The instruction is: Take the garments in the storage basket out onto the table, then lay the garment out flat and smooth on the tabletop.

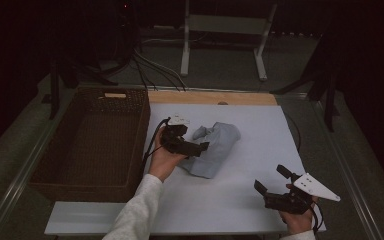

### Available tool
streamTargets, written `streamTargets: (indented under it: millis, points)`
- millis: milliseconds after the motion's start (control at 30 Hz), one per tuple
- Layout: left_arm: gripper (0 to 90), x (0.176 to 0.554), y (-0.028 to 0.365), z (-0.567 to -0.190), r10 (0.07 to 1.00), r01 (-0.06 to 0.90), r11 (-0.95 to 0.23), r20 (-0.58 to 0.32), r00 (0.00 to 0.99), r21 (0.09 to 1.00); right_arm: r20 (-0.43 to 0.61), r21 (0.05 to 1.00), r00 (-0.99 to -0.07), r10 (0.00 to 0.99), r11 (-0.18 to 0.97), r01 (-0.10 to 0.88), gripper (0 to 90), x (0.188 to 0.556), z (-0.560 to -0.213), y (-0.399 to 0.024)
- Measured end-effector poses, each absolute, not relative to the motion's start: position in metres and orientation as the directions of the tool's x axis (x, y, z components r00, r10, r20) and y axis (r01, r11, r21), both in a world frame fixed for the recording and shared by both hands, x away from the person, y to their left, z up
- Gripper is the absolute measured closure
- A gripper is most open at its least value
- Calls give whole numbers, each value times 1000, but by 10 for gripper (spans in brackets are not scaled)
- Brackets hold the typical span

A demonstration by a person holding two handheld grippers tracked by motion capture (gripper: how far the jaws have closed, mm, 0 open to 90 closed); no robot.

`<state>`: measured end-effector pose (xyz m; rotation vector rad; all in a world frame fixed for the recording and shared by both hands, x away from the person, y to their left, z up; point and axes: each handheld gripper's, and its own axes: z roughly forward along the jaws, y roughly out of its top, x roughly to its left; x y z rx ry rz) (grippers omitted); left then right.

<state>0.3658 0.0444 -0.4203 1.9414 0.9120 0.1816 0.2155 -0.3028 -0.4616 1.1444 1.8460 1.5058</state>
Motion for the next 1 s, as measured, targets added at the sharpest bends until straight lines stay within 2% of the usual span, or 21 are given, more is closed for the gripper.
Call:
streamTargets:
  millis: [667,1000]
  points:
    - [0,350,68,-420,700,533,-210,-255,668,820,139,953,-526,839,30,300,6,216,-462,-303]
    - [0,338,74,-423,697,506,-224,-226,681,833,143,951,-528,837,32,307,6,216,-462,-303]
